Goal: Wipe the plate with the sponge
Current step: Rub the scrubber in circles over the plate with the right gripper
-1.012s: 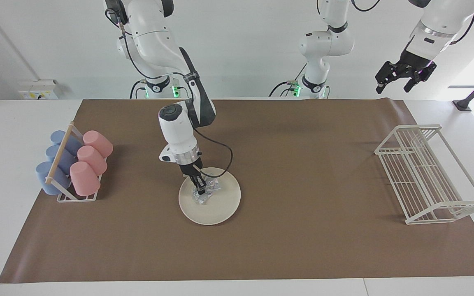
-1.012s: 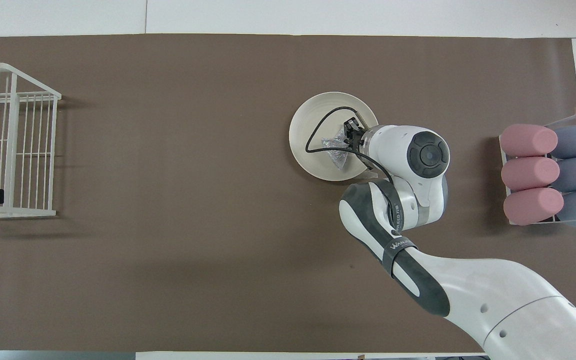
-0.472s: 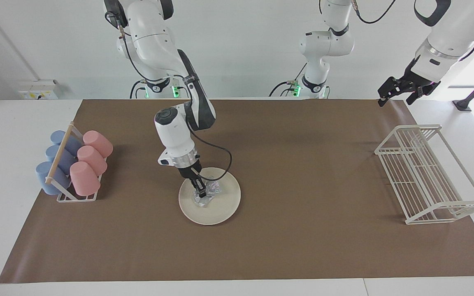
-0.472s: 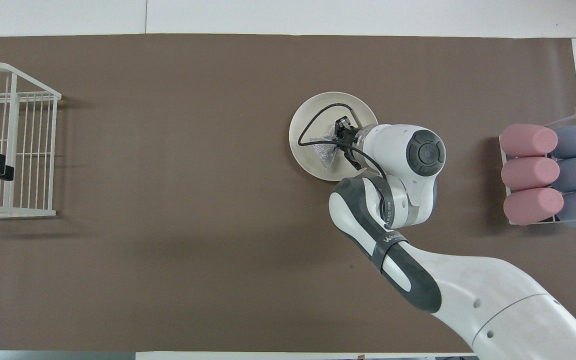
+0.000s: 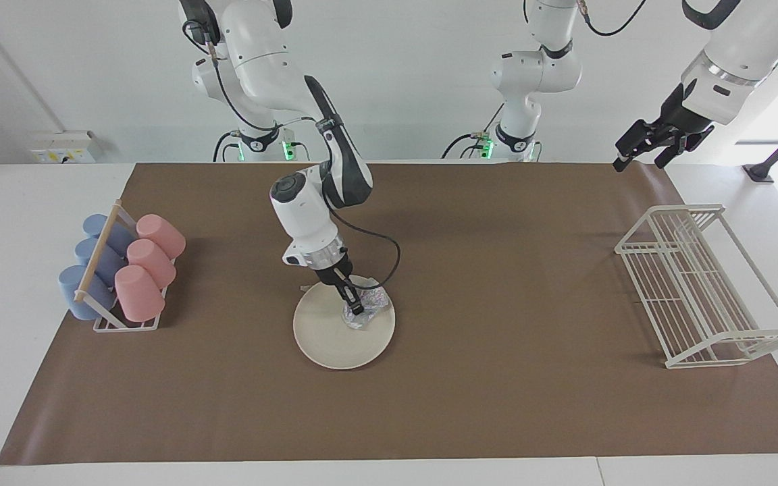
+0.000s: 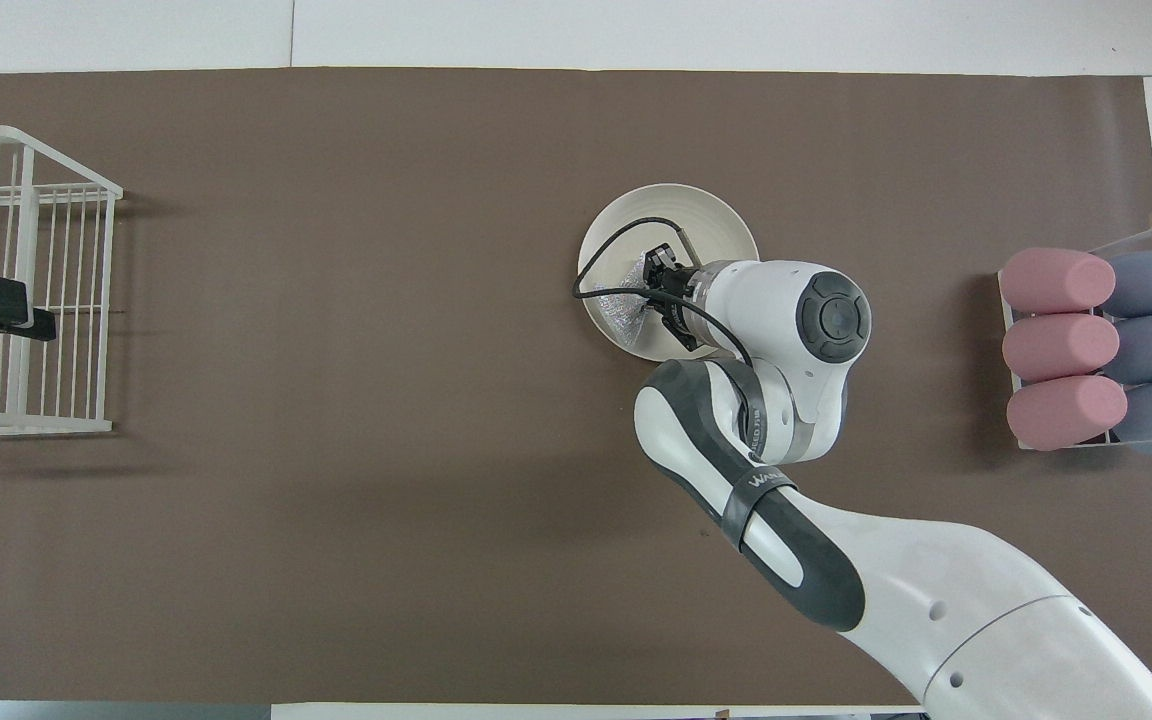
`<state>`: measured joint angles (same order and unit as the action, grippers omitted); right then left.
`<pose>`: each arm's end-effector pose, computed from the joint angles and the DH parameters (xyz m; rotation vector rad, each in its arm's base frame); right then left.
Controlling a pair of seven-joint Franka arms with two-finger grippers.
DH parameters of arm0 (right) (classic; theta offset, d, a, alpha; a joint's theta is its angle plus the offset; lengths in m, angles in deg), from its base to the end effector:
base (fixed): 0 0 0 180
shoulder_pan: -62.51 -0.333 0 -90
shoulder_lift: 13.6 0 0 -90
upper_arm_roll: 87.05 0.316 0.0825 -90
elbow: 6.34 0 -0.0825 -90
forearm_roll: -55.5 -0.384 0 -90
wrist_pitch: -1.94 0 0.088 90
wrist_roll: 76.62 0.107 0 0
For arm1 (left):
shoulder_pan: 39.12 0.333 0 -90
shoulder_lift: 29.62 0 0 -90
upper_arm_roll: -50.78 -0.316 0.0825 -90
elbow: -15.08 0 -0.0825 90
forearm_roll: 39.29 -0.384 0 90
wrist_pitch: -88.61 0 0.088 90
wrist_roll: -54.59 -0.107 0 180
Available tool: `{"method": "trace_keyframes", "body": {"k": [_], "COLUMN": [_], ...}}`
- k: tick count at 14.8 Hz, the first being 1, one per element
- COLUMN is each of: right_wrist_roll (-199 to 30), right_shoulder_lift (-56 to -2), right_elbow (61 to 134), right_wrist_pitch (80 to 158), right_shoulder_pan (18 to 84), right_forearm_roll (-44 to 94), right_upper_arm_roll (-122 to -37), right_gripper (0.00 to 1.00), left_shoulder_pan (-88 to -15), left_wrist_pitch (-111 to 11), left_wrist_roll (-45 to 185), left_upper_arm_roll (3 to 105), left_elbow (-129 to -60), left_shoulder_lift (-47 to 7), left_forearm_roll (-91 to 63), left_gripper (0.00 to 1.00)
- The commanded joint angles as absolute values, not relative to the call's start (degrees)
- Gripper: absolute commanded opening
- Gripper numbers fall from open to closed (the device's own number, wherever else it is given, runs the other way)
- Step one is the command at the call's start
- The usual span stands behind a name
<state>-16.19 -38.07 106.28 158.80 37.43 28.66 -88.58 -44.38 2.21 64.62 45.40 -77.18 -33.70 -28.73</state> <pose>0.5968 0.2421 0.2879 -2.3700 1.3567 -0.1218 0.5257 -0.0176 0.6409 2.9430 0.2479 -0.0706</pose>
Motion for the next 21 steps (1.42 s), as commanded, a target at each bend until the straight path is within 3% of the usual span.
{"method": "trace_keyframes", "body": {"k": [1,5,10,17,21], "right_wrist_roll": [-25.98,-23.46,-12.56,-12.20,-8.69], "right_shoulder_lift": [-40.32,-40.23,-39.79,-37.43,-30.76], "right_elbow": [106.34,106.43,107.22,105.46,105.20], "right_wrist_pitch": [159.70,159.44,159.53,156.99,148.03], "right_shoulder_pan": [41.68,40.63,35.62,35.80,36.23], "right_forearm_roll": [27.47,27.38,27.38,27.47,28.08], "right_upper_arm_roll": [-88.36,-88.28,-88.28,-88.71,-89.33], "right_gripper": [0.00,0.00,0.00,0.00,0.00], "left_shoulder_pan": [-45.36,-45.36,-47.72,-47.91,-47.91], "left_wrist_pitch": [-2.26,-5.69,-15.71,-16.69,-16.60], "left_wrist_roll": [70.65,74.10,74.36,74.45,74.45], "left_upper_arm_roll": [44.98,45.33,45.51,45.42,45.42], "left_elbow": [-81.06,-84.93,-96.00,-96.54,-96.54], "left_shoulder_lift": [-35.34,-35.86,-40.87,-40.87,-40.87], "left_forearm_roll": [-21.66,-12.07,-3.18,-1.24,-1.15], "left_gripper": [1.00,1.00,1.00,1.00,1.00]}}
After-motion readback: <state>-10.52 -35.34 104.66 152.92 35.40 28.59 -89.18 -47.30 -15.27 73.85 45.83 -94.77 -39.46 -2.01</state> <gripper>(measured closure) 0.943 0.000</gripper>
